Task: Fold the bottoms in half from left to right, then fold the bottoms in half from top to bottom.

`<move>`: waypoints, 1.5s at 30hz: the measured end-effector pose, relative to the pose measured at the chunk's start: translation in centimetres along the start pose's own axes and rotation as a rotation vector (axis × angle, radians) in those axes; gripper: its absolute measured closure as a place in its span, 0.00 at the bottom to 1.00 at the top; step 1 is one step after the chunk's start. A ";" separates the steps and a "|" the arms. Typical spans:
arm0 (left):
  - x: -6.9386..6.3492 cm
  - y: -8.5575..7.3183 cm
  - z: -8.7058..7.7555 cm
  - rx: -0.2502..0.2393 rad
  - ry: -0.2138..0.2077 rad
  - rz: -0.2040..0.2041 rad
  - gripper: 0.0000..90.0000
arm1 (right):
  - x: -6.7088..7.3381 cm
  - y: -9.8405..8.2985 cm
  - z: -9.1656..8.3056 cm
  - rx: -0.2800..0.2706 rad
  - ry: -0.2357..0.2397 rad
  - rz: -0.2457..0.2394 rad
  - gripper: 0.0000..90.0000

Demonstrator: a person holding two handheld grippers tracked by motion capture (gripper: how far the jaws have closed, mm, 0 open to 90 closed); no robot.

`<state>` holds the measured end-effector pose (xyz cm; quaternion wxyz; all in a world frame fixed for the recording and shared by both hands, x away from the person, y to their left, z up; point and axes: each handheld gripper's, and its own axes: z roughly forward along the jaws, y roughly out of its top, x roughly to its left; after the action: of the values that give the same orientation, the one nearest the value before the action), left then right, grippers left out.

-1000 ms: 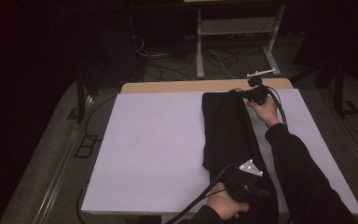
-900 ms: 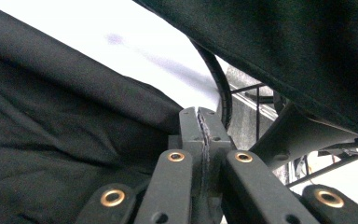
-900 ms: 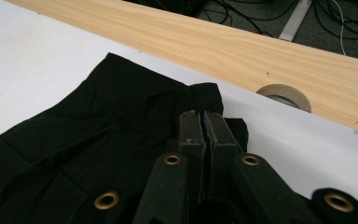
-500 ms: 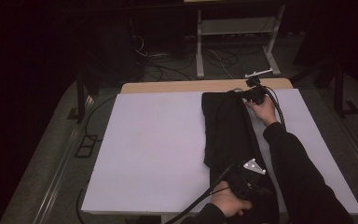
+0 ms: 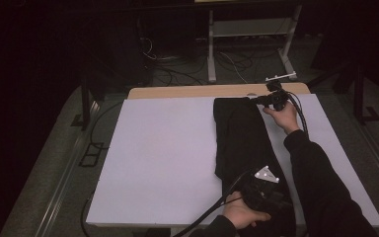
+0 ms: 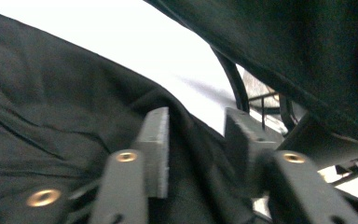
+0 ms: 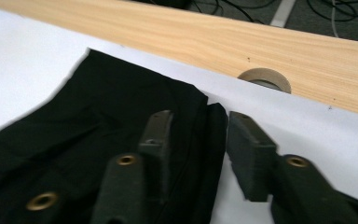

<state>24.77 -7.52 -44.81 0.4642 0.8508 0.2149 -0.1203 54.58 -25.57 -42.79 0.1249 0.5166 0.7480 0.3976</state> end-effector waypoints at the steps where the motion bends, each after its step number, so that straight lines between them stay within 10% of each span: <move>1: 0.0 0.0 -0.2 -0.018 -0.002 0.009 0.54 | 0.0 -0.1 -0.4 -0.005 0.008 0.008 0.59; 18: 1.3 -0.3 -4.9 -0.133 0.141 0.053 0.03 | 1.8 -1.9 -4.0 -0.027 0.107 0.010 0.04; 32: 4.3 0.5 -8.4 -0.201 0.195 -0.002 0.00 | 1.6 -2.4 -4.0 -0.010 0.139 0.010 0.02; 45: 5.9 1.7 -10.5 -0.195 0.302 0.032 0.00 | 1.7 -3.8 -4.4 -0.010 0.163 -0.005 0.02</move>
<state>30.80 2.01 -40.29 0.5087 0.8134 0.2795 0.0376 48.68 -26.70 -42.30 0.0670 0.4802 0.7549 0.4417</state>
